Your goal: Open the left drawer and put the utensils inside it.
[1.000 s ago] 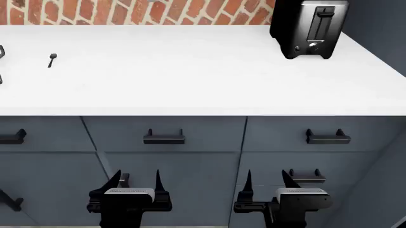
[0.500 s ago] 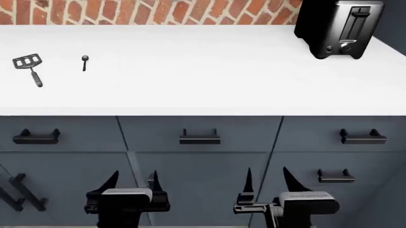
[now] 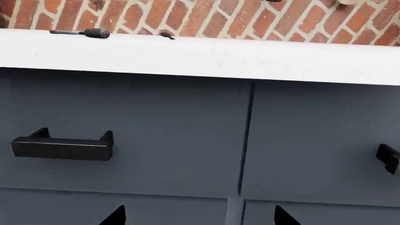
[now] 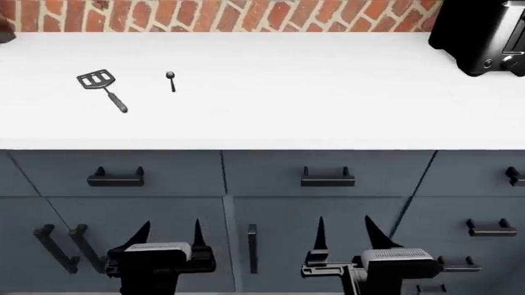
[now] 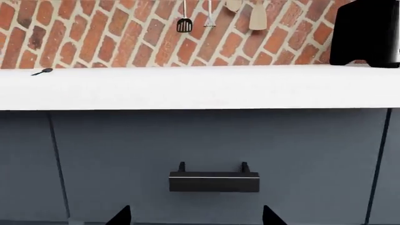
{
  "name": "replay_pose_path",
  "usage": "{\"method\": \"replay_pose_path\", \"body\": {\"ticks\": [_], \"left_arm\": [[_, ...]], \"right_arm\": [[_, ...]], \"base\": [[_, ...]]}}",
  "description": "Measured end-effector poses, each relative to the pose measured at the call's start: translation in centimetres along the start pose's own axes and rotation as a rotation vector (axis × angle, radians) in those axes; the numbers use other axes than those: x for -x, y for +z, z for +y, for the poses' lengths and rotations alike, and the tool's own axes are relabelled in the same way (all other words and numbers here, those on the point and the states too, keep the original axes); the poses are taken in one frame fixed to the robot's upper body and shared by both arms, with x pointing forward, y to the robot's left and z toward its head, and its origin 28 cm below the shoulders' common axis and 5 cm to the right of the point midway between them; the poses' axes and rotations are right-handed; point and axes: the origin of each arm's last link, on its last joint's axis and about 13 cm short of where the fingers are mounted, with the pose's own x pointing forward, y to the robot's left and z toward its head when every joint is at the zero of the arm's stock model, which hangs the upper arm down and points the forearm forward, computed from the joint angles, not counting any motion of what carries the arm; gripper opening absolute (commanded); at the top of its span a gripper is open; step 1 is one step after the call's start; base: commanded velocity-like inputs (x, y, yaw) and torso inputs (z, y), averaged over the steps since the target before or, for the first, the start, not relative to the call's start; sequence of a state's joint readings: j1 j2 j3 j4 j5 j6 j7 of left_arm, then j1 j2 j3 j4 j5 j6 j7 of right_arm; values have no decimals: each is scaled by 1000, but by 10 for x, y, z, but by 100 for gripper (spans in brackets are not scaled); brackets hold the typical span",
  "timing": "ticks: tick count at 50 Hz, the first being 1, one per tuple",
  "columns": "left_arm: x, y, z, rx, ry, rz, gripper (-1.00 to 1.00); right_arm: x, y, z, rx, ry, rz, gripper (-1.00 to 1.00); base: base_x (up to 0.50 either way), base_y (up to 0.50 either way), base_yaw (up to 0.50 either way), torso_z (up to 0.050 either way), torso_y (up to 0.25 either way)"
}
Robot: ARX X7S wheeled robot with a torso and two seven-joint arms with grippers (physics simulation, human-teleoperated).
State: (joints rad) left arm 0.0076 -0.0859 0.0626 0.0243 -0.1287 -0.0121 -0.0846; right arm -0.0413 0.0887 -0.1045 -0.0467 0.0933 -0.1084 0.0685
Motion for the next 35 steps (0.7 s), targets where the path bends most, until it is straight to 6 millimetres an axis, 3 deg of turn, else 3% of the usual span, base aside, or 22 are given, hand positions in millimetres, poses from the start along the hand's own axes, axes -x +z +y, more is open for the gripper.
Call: {"method": "replay_pose_path", "body": {"ticks": [35], "left_arm": [[0,0,1,-6,10,-3,100]], "right_arm": [[0,-1,2,-10,19,8,100]], "base": [[0,500,0,0,0]]}}
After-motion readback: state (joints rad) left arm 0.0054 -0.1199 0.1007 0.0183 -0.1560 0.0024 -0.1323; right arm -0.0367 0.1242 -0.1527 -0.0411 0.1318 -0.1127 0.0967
